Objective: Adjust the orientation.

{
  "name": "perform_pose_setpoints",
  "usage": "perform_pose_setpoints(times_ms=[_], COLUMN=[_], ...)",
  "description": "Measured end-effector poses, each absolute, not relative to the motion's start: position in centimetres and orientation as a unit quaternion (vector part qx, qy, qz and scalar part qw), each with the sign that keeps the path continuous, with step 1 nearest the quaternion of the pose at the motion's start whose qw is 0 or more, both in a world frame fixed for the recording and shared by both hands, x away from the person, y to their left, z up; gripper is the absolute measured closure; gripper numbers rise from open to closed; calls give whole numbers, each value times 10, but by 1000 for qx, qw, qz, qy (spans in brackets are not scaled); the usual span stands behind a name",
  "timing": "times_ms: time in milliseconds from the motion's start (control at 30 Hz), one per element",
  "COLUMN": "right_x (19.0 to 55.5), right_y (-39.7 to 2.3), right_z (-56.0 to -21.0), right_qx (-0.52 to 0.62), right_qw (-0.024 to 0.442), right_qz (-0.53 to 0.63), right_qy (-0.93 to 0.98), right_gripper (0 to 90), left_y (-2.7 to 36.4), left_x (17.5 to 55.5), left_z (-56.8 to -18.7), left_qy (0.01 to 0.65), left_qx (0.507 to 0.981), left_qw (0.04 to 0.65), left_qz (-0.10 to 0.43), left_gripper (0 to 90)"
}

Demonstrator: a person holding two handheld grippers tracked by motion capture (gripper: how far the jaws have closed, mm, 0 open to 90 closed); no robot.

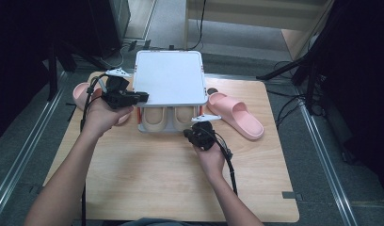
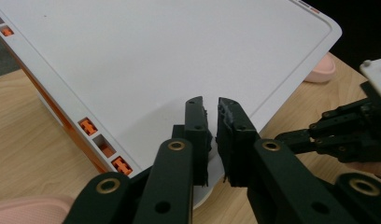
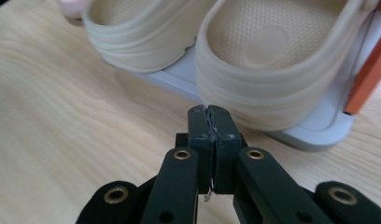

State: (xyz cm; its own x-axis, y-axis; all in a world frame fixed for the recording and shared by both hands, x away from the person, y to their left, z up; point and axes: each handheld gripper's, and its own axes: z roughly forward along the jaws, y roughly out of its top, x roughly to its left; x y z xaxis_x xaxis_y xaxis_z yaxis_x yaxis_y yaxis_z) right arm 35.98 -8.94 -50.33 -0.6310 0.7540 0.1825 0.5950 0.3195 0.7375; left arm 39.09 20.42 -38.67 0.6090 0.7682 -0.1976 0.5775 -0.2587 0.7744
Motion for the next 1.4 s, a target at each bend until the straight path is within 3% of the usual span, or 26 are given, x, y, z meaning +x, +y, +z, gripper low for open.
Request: perform_pose_setpoints(times_ms=[167,300,400,633,1033,1400], right_x=[340,325,318,308,315,326], right_y=[-110,-128,-137,-152,-166,-152], right_z=[-483,-471,-469,-467,-471,-475], right_qx=[405,395,387,381,383,367], right_qw=[91,70,64,55,44,44], right_qz=[413,437,448,467,457,440], right_qy=[810,805,804,796,802,818], right_gripper=[828,674,579,484,493,486], left_y=[210,216,221,233,255,283], left_x=[387,382,379,374,367,362], left_z=[-378,-372,-369,-368,-369,-382], left_qy=[445,455,457,471,488,509], left_qx=[772,763,762,758,747,741], left_qw=[444,448,450,442,438,417], left_qz=[96,93,87,91,105,134], left_gripper=[617,526,494,447,445,456])
